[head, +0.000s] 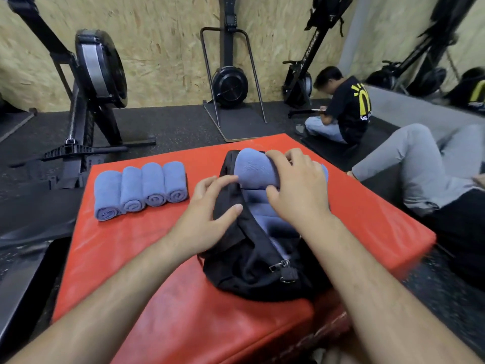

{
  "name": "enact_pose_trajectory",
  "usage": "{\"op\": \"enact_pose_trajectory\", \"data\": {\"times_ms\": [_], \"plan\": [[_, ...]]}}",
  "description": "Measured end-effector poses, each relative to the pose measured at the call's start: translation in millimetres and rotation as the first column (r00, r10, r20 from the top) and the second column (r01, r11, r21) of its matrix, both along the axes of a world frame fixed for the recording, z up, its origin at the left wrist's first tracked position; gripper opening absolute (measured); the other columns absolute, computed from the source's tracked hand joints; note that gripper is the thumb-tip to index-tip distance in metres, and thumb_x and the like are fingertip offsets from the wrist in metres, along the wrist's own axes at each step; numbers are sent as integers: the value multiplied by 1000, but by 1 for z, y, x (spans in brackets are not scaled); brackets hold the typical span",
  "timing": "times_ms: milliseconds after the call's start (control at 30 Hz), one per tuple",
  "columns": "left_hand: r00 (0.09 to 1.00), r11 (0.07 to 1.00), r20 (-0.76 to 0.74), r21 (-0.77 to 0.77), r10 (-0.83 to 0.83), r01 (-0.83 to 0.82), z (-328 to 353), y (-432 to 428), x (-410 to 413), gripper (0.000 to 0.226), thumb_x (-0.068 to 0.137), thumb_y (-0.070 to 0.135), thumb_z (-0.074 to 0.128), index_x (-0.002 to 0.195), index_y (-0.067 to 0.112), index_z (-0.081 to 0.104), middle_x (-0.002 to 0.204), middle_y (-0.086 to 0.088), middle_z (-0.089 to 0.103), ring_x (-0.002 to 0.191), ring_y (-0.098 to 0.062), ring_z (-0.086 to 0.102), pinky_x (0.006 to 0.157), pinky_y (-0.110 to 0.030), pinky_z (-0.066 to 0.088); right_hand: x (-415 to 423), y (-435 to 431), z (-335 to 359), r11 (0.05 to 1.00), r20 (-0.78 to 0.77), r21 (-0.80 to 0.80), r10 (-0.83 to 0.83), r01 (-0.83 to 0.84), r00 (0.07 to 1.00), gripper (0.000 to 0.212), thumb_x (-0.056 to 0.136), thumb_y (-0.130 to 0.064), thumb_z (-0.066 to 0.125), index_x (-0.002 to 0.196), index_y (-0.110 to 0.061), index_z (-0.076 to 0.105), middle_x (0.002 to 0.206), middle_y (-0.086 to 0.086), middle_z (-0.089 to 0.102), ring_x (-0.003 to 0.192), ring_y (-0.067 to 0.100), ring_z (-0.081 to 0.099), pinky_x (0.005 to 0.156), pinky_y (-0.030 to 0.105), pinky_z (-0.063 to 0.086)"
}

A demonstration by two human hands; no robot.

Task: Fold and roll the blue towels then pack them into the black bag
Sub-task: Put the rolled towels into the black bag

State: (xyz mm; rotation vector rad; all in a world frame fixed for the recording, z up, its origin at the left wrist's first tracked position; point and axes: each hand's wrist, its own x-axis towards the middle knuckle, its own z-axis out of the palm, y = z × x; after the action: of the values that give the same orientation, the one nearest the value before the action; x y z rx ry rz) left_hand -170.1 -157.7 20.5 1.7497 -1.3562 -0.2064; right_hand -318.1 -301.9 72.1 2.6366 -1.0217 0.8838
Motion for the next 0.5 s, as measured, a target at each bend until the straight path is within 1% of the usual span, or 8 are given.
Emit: {"op": "enact_pose_trajectory", "data": {"times_ms": [67,100,167,233,300,367,433,500], "plan": [[1000,997,29,74,0,-2,-9,-5,-3,48,93,41,63,135,52,44,152,2,26,147,-9,21,121,-33,22,-4,-5,-3,998,-38,18,-67,68,997,58,68,-22,64,125,-22,55,103,6,52,86,31,52,71,38,34],[999,994,36,111,9,-13,-14,-7,-4,45,93,44,62,135,50,46,153,3,25,148,-8,19,121,-32,20,-6,-7,-5,995,-66,21,-93,94,993,56,68,-21,64,123,-22,55,103,7,52,85,32,52,69,37,31],[998,985,49,165,34,-42,-20,-12,-6,45,95,44,61,138,39,51,151,2,31,146,-12,25,120,-30,21,-7,-8,-10,992,-139,25,-116,121,983,53,69,-20,65,121,-20,56,105,9,55,87,33,55,70,37,28],[995,983,88,170,52,-66,-23,-15,-7,46,97,38,59,139,21,53,145,0,41,140,-15,36,116,-26,24,-6,-6,-13,994,-214,38,-92,102,972,50,71,-20,64,120,-19,57,109,11,58,94,34,58,73,38,31],[990,991,114,99,83,-94,-21,-15,-8,42,98,33,57,135,13,57,139,0,49,133,-14,43,111,-20,27,-1,-4,-18,995,-304,69,-50,75,951,46,75,-20,61,120,-20,53,113,9,57,101,32,57,76,38,32],[986,993,117,-11,115,-114,-17,-14,-7,37,98,28,56,131,11,61,133,3,53,128,-7,46,108,-17,30,7,-4,-24,992,-375,117,2,45,927,40,80,-18,59,119,-20,50,114,7,56,104,30,56,75,37,29],[987,990,104,-84,125,-117,-12,-10,-7,33,98,19,59,130,14,62,131,9,53,123,3,46,105,-17,35,20,-9,-30,985,-388,174,57,12,920,37,82,-14,57,117,-20,49,113,5,55,105,29,55,73,34,27],[989,987,91,-118,120,-109,-9,-8,-4,33,98,16,59,131,16,62,130,13,53,120,6,48,101,-16,38,34,-18,-37,975,-381,221,91,-4,920,40,82,-11,57,119,-20,48,113,5,53,106,28,54,74,34,26]]}}
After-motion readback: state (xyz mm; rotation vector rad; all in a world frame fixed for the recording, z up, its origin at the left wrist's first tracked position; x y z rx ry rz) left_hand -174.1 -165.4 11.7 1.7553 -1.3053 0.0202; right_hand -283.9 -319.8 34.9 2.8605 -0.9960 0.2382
